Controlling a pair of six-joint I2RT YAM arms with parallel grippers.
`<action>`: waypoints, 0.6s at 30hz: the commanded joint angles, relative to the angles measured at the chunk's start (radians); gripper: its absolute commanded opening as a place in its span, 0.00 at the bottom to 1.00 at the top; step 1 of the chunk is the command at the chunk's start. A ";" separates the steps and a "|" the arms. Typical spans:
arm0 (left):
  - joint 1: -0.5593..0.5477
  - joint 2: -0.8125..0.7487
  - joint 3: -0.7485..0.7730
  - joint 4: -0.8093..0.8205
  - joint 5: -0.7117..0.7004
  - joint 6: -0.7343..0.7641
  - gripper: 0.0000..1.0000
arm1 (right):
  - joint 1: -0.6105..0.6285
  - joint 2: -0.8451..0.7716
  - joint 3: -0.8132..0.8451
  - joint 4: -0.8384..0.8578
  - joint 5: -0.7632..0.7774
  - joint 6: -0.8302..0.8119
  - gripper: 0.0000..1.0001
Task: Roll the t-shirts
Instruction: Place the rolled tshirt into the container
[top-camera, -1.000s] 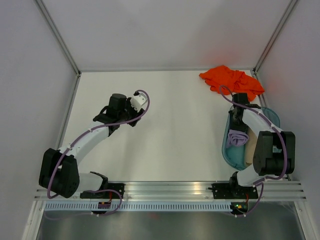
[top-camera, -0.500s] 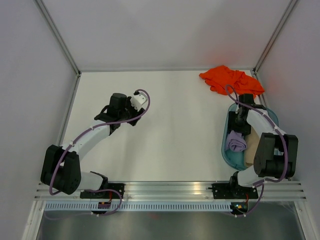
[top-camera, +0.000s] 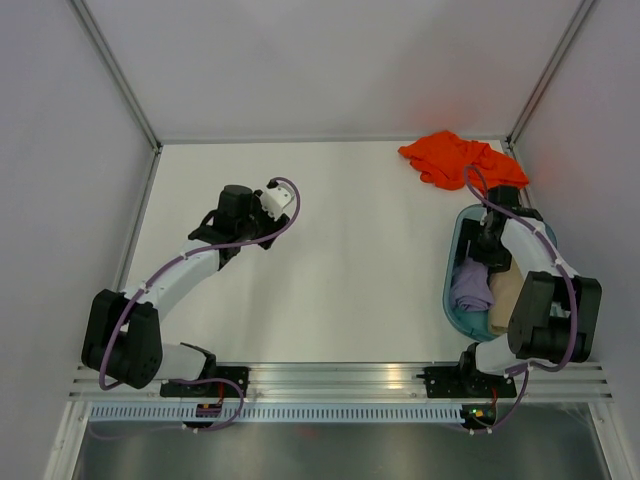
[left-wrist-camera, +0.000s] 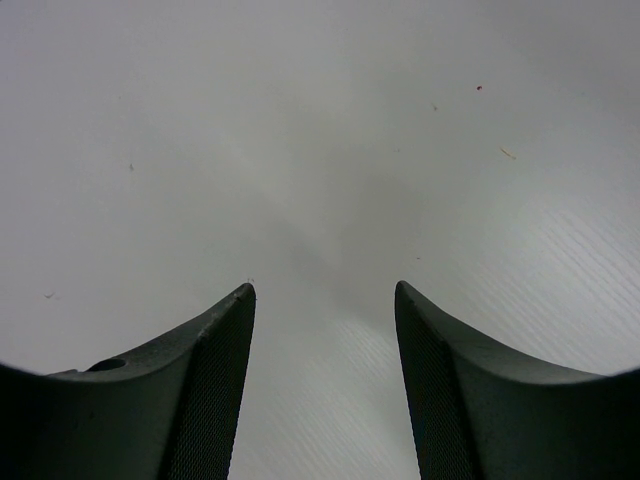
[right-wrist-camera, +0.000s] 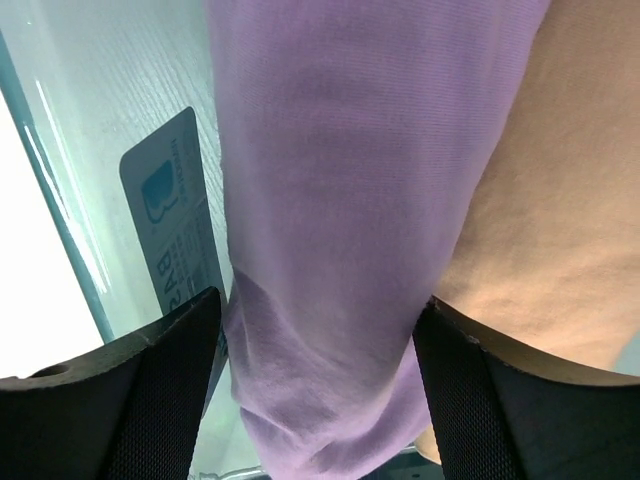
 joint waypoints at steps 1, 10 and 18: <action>0.007 0.005 0.013 0.039 -0.009 0.029 0.63 | -0.008 -0.044 0.054 -0.022 0.040 0.021 0.81; 0.007 -0.003 0.003 0.033 -0.012 0.021 0.65 | -0.060 -0.047 0.158 0.062 0.094 0.008 0.84; 0.009 -0.012 -0.005 0.027 -0.019 0.022 0.66 | -0.108 0.111 0.117 0.300 -0.070 -0.003 0.79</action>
